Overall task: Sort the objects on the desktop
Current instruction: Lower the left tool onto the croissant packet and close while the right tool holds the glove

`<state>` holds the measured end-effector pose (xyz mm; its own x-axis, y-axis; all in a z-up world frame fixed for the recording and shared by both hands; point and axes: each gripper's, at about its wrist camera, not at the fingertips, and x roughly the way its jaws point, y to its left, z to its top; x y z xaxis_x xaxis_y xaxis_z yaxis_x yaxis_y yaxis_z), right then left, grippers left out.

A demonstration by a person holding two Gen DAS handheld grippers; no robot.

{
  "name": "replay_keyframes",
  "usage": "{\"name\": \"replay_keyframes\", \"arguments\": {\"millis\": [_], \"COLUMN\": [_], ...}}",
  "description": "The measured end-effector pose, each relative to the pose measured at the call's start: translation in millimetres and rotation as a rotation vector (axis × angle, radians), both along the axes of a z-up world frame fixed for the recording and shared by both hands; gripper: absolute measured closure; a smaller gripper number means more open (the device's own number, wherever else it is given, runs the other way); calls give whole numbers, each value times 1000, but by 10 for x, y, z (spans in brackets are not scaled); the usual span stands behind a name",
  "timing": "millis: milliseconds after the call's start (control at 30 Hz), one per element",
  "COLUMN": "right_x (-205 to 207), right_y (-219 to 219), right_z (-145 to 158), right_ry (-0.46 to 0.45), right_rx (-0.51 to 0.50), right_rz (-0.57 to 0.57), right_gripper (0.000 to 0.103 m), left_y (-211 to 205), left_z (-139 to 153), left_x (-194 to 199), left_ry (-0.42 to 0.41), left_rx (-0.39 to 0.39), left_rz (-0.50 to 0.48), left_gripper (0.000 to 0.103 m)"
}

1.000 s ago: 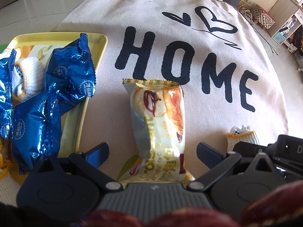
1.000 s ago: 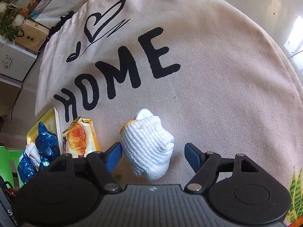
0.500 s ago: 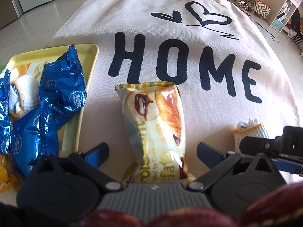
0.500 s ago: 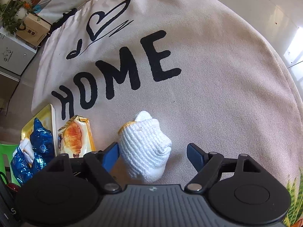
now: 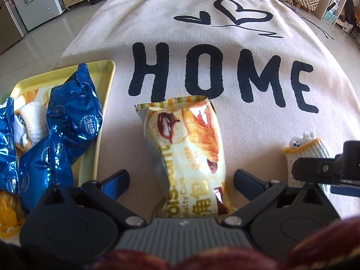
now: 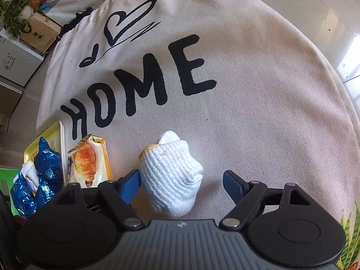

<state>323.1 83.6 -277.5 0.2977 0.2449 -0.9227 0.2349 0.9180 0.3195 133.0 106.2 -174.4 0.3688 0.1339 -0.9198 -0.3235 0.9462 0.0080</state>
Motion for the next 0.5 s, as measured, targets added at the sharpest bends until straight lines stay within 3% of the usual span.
{"name": "replay_keyframes", "arguments": {"millis": [400,467,500], "right_x": [5,-2,-3], "right_y": [64,72,74], "right_z": [-31,-18,-4], "right_ry": [0,-14,-24], "right_rx": [-17,-25,-26], "right_rz": [28,36,40], "right_gripper": [22,23,26], "left_y": [8,28,16], "left_z": [-13,-10,19], "left_x": [-38,-44,-80], "left_ry": [-25,-51,-63], "left_rx": [3,-13,-12], "left_rz": [-20,-26,-30], "left_gripper": [1,4,10]}}
